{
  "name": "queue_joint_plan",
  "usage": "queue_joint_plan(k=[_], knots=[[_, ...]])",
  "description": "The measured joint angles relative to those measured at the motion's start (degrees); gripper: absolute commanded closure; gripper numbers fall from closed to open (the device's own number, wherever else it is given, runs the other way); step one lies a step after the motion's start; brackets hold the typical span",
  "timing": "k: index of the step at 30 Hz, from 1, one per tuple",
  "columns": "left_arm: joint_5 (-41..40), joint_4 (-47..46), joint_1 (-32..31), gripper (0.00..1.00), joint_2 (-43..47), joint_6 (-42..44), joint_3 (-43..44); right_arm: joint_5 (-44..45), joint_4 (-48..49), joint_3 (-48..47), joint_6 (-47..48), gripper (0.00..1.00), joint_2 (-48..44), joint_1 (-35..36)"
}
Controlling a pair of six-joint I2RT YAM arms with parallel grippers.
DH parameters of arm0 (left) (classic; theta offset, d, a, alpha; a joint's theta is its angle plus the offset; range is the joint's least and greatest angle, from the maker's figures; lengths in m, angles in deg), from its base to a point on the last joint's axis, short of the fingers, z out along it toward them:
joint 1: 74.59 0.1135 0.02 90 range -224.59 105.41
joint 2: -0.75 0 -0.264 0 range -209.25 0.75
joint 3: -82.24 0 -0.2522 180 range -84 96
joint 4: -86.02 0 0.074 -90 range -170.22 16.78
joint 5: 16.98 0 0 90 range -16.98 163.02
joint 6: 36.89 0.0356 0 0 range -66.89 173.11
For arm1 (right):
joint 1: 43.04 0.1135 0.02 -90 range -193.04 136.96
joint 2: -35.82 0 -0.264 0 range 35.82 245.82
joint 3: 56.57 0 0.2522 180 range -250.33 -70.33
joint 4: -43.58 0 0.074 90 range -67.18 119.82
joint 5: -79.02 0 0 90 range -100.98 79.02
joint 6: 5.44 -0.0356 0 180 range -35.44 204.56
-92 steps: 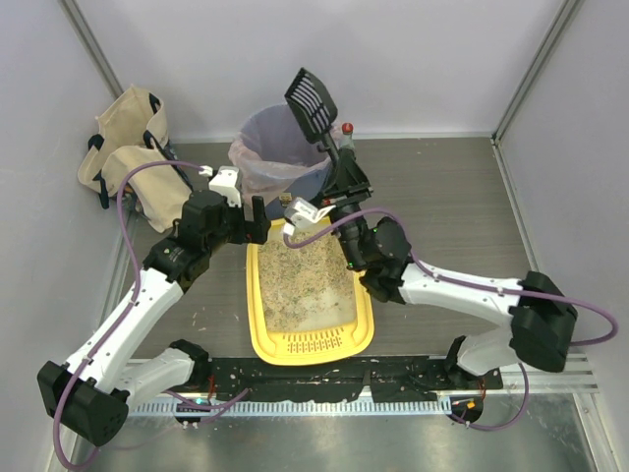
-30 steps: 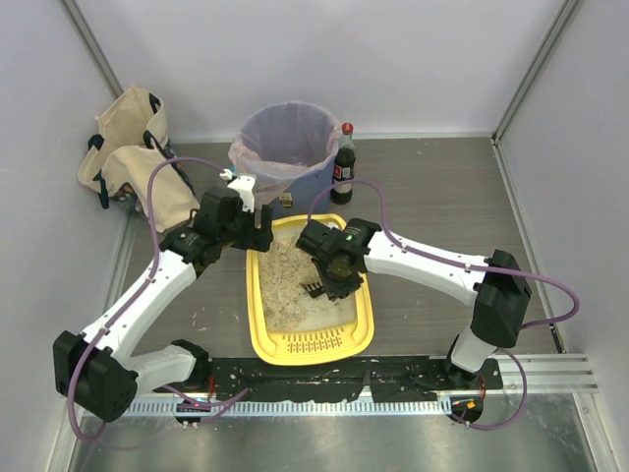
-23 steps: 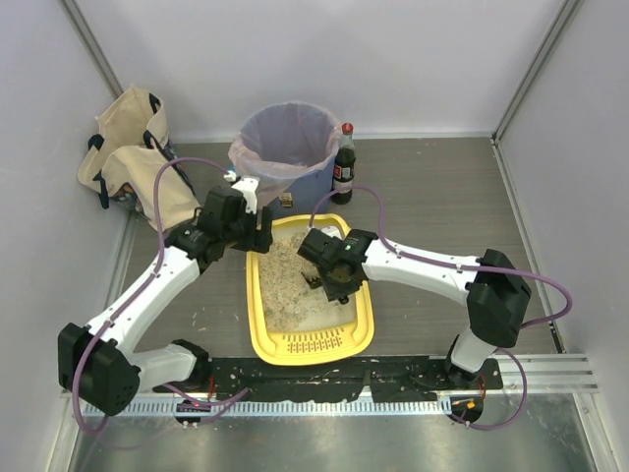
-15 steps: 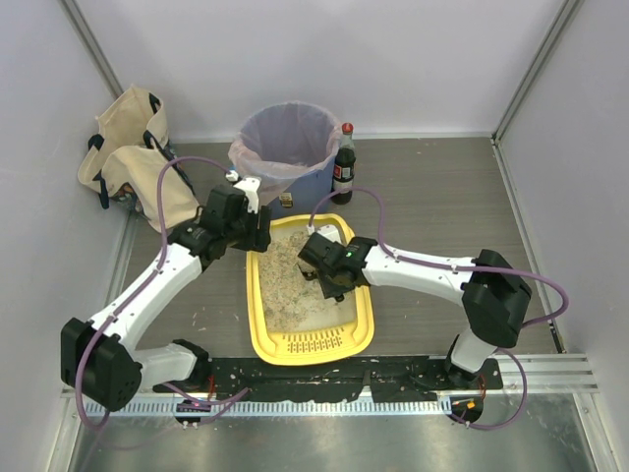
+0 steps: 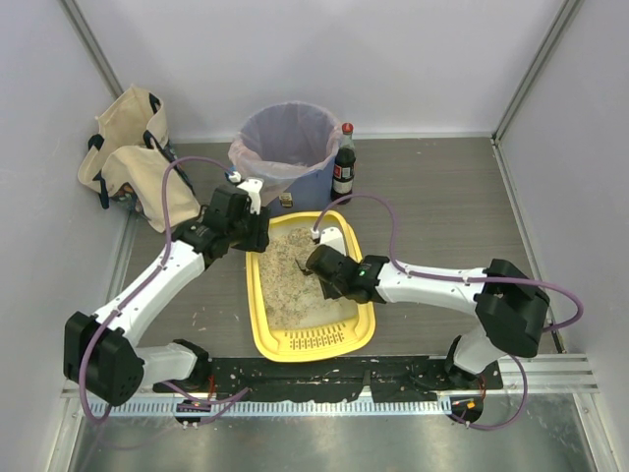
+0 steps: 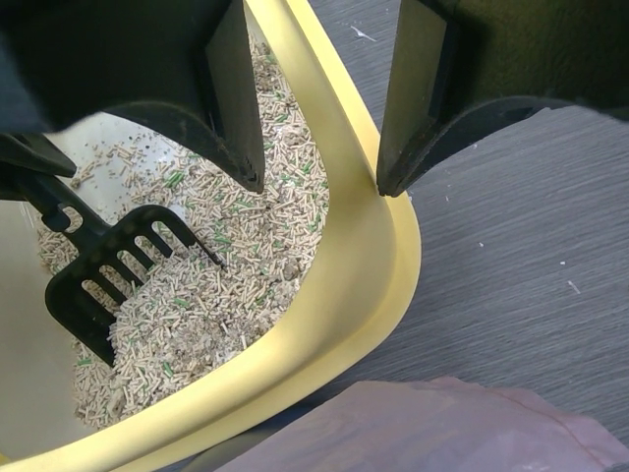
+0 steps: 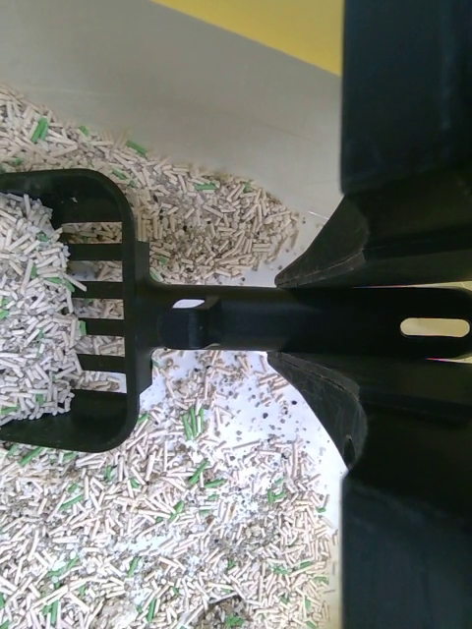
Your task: Clean the litter box
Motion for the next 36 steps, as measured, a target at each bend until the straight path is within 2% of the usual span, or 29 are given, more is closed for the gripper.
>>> queue_joint_plan(k=[11,21,27,36], knots=[[-0.35,0.5,-0.17,0.53,-0.96,0.2,0.22,4.09,3.52,-0.31,3.5,0.99,4.26,3.21],[-0.76,0.92,-0.17,0.56,-1.07,0.31,0.46,7.63,14.19,3.89,4.26,0.99,5.4,5.79],[-0.94,1.27,-0.17,0.56,-1.33,0.31,0.74,8.17,23.8,9.16,5.05,0.99,5.01,6.43],[-0.96,1.38,-0.17,0.56,-1.44,0.33,0.85,8.48,33.05,14.01,5.97,0.98,3.87,6.62]])
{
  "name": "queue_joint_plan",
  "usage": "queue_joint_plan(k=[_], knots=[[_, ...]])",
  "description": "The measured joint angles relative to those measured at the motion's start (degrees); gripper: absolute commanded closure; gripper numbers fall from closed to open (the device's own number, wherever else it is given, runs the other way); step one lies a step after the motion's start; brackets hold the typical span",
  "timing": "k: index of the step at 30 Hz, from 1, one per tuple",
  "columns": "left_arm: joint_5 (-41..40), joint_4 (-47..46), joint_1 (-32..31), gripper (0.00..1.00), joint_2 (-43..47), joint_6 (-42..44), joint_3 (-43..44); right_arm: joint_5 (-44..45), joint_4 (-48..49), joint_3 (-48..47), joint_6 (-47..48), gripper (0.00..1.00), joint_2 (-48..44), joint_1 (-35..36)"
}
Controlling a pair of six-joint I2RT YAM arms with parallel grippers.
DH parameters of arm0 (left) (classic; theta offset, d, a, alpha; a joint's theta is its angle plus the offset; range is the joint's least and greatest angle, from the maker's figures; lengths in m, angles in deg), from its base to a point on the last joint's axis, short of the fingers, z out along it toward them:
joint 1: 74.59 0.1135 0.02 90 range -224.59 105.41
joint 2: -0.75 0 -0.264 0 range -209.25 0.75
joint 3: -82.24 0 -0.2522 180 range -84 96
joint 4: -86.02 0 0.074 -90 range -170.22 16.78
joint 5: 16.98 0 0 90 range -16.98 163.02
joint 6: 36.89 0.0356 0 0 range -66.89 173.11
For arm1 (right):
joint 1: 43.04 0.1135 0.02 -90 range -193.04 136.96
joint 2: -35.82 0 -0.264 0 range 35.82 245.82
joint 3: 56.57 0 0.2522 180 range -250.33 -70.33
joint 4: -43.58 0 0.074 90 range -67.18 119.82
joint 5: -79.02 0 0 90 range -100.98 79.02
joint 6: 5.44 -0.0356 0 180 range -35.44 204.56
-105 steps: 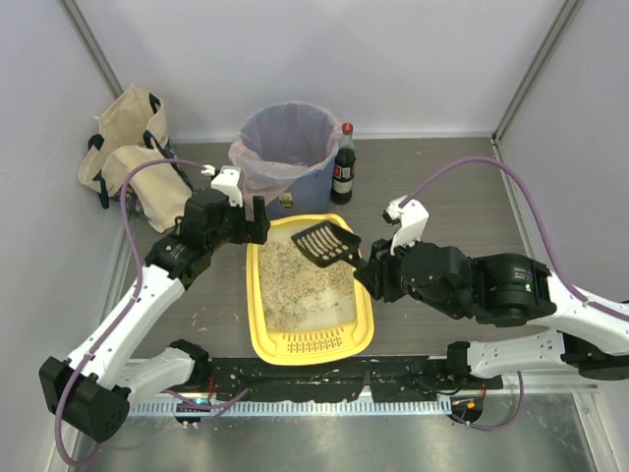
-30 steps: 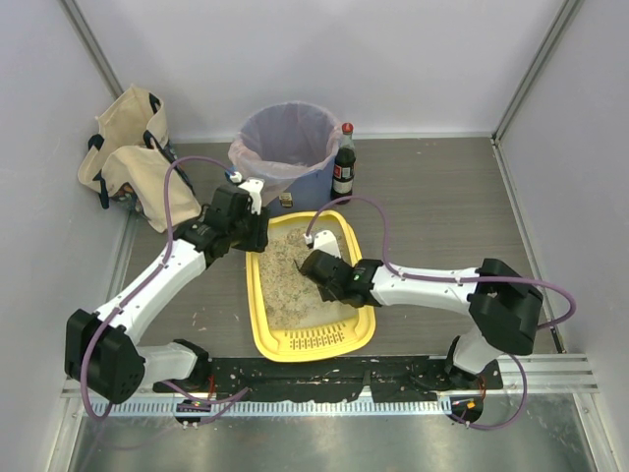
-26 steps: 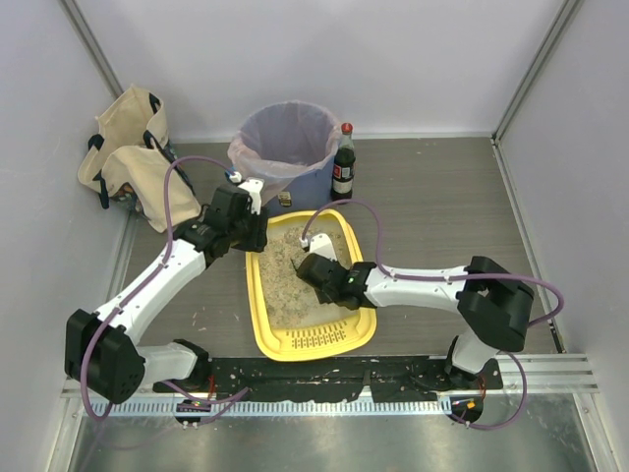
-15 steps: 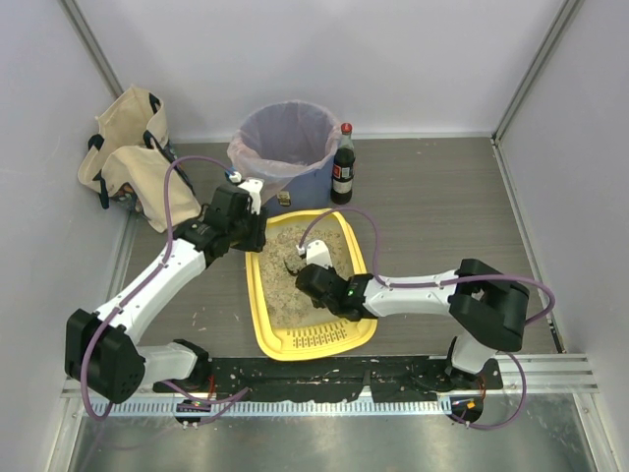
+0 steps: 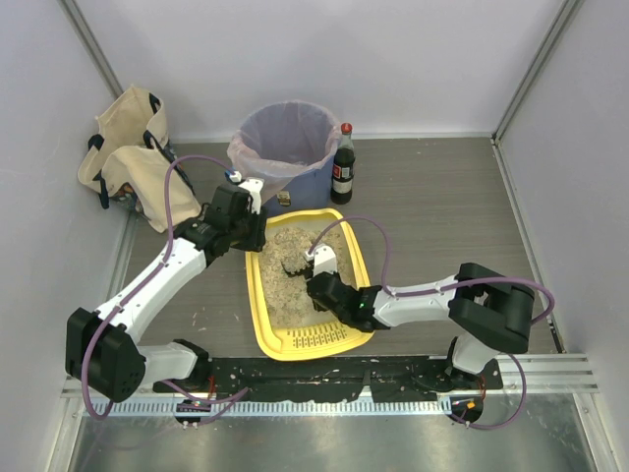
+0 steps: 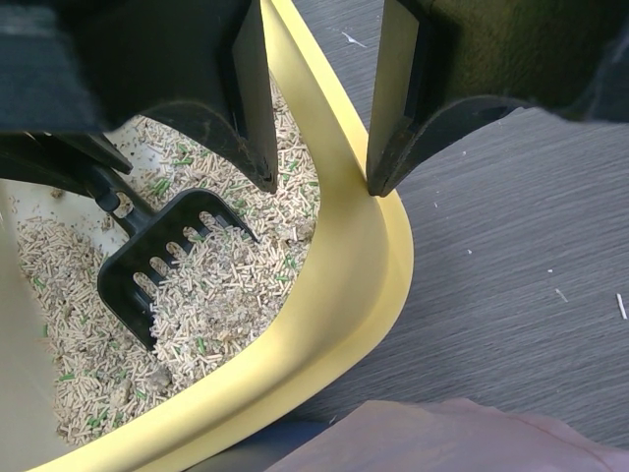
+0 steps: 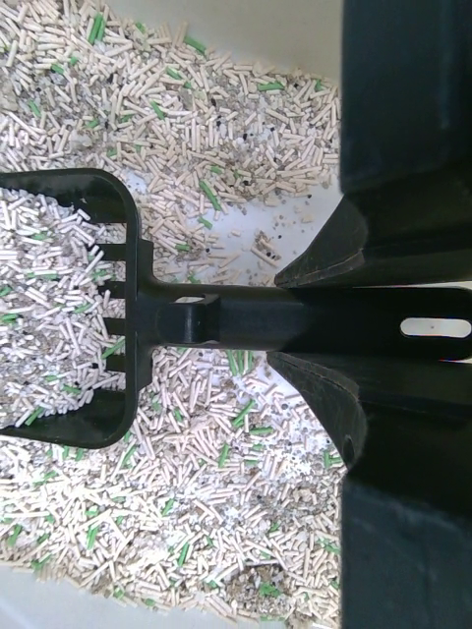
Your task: Clean the litter box
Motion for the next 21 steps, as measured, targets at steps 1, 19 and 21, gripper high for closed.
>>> queue_joint_plan(k=[1,19,21], knots=[[0.0,0.0,0.0,0.57,0.0,-0.02,0.0,0.15,1.18,0.57,0.17,0.99,-0.2,0.02],[-0.17,0.11,0.0,0.57,-0.15,0.13,0.11,5.55,20.37,9.07,-1.53,0.99,-0.44,1.44],[-0.2,0.11,0.0,0.57,-0.15,0.13,0.11,6.1,22.21,9.81,-2.91,0.99,-0.42,1.49]])
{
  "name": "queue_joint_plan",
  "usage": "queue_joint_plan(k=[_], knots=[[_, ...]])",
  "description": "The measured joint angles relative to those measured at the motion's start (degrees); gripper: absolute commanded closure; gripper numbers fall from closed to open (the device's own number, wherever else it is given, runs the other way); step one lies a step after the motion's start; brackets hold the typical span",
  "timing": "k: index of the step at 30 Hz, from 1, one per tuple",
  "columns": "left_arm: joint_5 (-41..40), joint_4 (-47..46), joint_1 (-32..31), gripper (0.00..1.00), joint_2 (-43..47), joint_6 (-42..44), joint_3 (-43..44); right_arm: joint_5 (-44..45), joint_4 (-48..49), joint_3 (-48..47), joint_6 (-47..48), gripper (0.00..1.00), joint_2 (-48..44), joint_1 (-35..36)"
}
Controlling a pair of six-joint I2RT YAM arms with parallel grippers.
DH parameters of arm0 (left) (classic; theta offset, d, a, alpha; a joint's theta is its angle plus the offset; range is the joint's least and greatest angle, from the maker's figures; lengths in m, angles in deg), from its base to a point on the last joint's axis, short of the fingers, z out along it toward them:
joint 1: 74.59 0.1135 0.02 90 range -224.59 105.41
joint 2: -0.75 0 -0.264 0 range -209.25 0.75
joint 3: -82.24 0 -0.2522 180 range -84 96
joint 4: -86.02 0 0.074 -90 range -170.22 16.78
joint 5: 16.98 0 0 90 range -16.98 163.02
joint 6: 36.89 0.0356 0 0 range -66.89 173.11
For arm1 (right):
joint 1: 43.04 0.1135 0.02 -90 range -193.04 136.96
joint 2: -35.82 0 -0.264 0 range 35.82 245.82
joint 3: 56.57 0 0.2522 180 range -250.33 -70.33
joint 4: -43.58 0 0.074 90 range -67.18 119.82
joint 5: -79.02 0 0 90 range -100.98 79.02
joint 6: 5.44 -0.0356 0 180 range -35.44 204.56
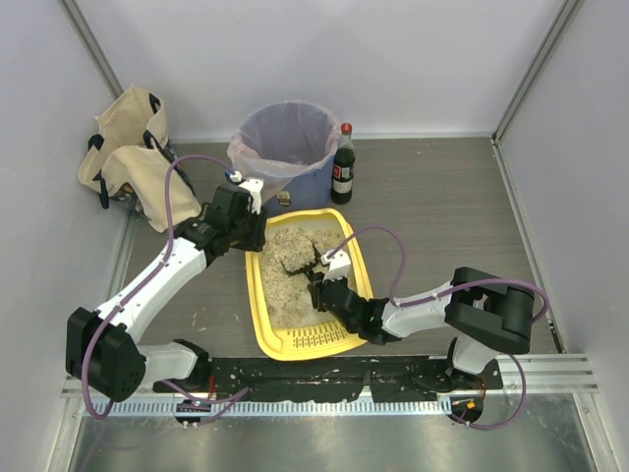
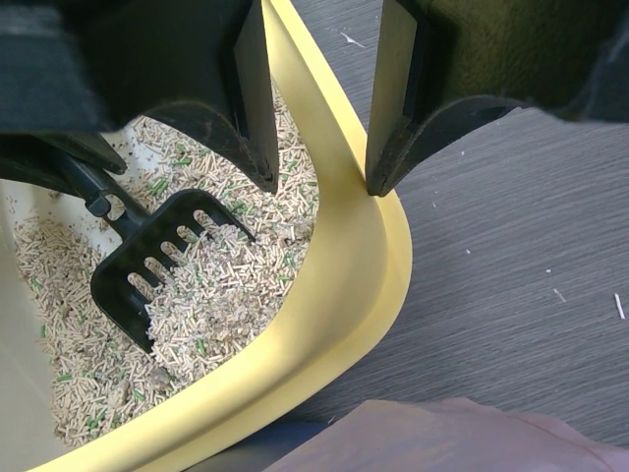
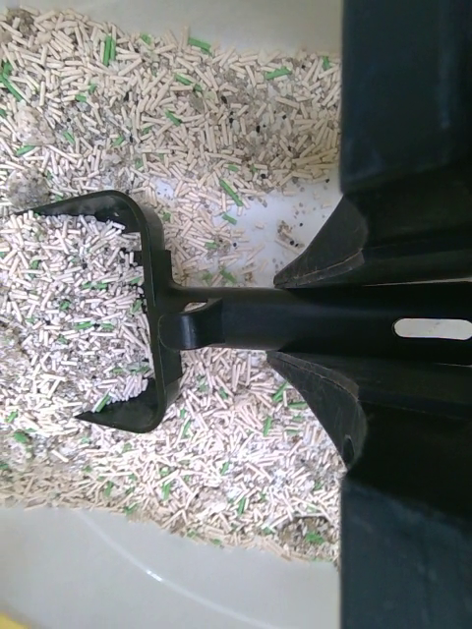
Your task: Clean the litter box
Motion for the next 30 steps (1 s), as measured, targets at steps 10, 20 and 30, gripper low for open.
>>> queue_joint_plan(k=[10,20,30], knots=[[-0.07,-0.04,0.0,0.57,0.0,0.02,0.0,4.46,7.19,0.72,-1.75,0.99,-0.02,1.2],[-0.07,-0.04,0.0,0.57,0.0,0.04,0.0,7.72,12.44,1.09,-0.94,0.98,-1.03,3.06],[-0.09,-0.04,0.0,0.58,0.0,0.07,0.0,9.2,13.94,1.11,-0.5,0.99,-3.39,5.11]])
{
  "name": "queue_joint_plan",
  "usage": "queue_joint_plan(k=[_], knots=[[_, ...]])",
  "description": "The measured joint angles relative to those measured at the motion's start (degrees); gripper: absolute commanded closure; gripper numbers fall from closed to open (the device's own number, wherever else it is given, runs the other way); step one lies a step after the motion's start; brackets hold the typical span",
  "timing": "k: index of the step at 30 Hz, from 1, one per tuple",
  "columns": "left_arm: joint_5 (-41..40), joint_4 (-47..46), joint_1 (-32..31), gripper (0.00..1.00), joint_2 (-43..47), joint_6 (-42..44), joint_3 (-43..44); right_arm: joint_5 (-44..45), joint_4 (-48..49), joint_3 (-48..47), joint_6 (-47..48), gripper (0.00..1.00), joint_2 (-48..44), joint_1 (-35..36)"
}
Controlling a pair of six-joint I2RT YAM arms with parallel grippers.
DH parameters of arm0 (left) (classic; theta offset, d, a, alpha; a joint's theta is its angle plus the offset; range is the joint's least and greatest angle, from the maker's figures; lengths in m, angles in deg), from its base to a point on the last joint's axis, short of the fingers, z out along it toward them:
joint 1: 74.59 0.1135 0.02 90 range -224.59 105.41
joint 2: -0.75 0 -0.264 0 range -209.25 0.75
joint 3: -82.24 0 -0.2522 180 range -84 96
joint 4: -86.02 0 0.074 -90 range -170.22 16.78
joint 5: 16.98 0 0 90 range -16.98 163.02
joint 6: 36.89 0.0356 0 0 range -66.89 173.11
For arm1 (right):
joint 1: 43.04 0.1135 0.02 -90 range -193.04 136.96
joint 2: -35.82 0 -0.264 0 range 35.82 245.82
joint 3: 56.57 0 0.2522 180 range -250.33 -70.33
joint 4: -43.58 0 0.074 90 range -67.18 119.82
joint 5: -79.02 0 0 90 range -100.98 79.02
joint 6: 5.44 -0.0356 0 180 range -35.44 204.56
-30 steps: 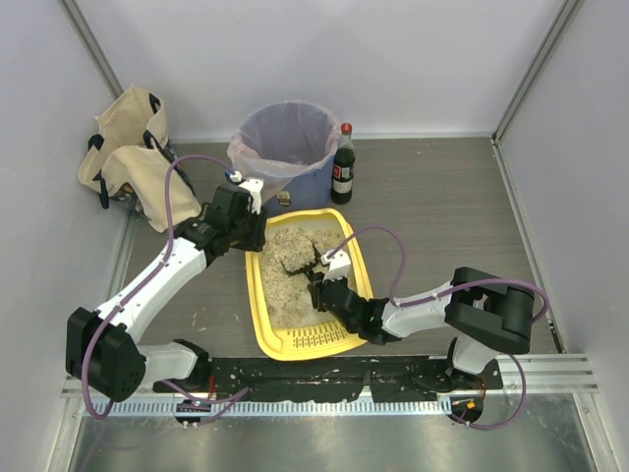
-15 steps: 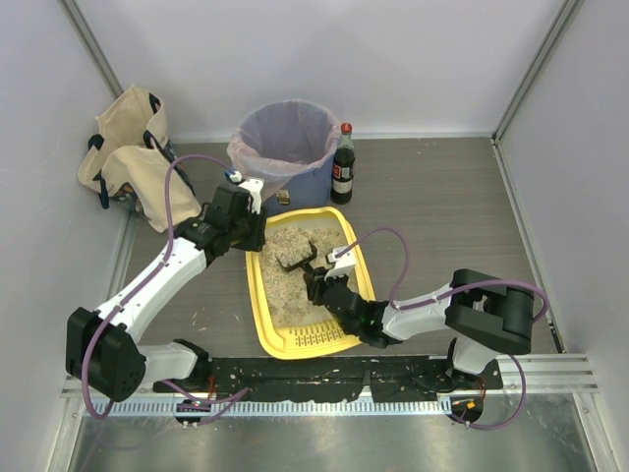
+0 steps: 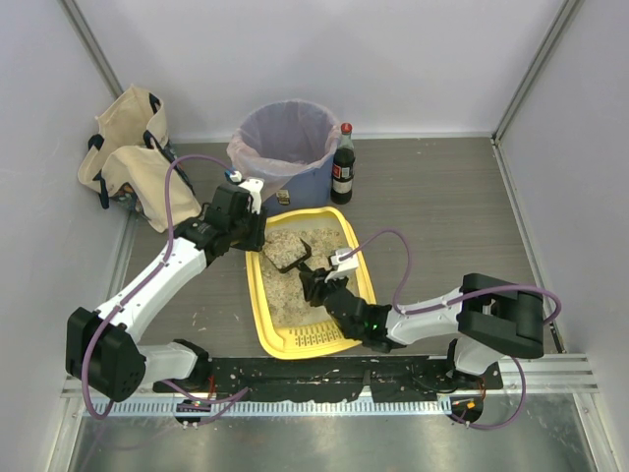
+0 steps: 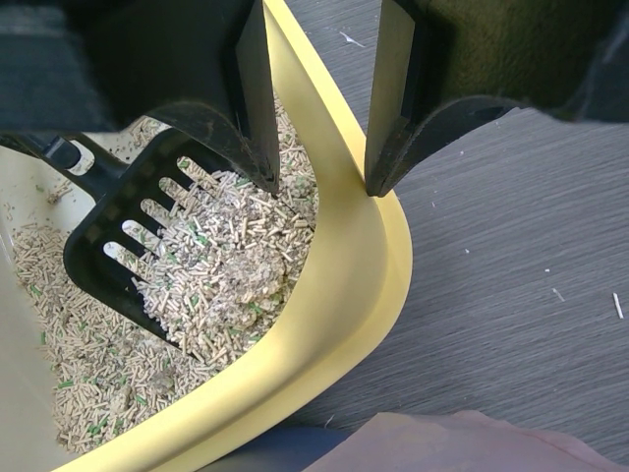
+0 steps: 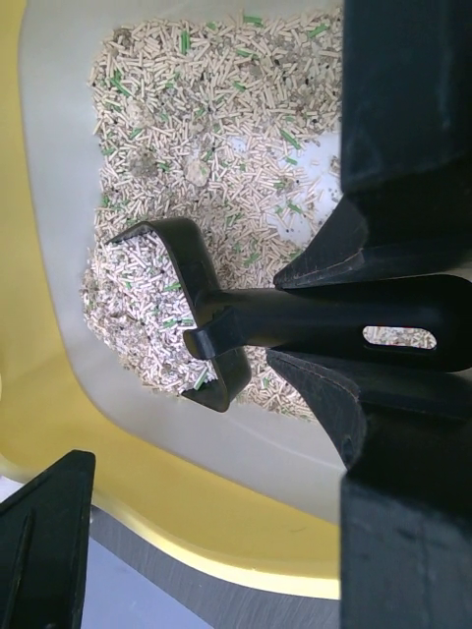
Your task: Clean the litter box
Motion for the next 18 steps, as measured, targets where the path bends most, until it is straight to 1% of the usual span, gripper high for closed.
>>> queue_joint_plan(k=[5,8,18], knots=[[-0.02,0.0,0.0,0.58,0.0,0.0,0.0,1.68,-0.17,1.03,-1.49,0.99,-0.42,0.2],[-0.02,0.0,0.0,0.58,0.0,0.0,0.0,2.75,1.51,3.04,-1.14,0.99,-0.59,0.57],[-0.04,0.0,0.0,0.58,0.0,0.0,0.0,3.93,13.29,8.7,4.7,0.98,-1.33,1.75]])
